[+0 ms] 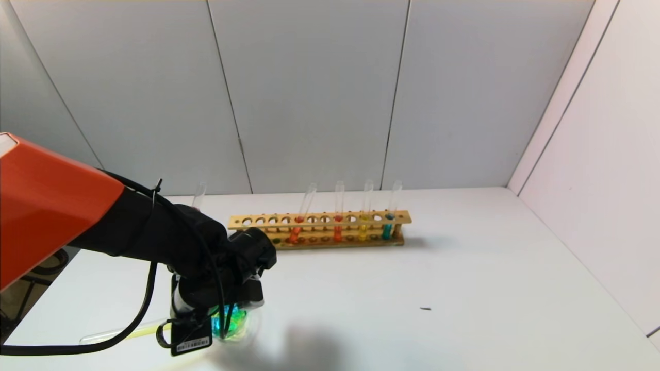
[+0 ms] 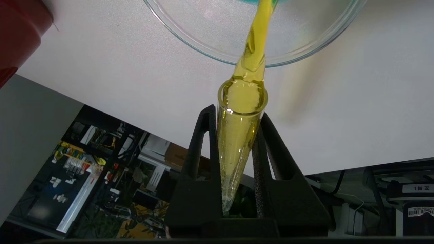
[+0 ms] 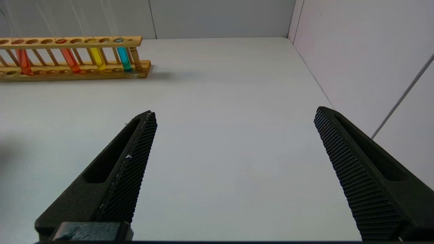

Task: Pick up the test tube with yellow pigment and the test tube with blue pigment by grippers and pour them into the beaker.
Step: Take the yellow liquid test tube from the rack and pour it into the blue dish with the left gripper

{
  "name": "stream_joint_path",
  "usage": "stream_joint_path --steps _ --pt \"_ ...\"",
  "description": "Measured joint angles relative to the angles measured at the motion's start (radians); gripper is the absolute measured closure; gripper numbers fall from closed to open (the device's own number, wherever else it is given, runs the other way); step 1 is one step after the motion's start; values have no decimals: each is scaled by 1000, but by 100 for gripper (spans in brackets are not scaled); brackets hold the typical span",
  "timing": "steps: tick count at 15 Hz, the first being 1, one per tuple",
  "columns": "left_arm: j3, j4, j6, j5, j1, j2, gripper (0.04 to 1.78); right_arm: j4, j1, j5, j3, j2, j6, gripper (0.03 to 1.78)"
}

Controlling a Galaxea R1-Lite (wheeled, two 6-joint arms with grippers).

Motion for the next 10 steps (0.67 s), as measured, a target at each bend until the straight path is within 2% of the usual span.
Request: stream_joint_path --steps 3,10 --pt "-37 40 5 3 -1 12 151 0 0 0 0 0 0 11" --pt "-223 251 9 30 -5 66 151 0 0 0 0 0 0 11"
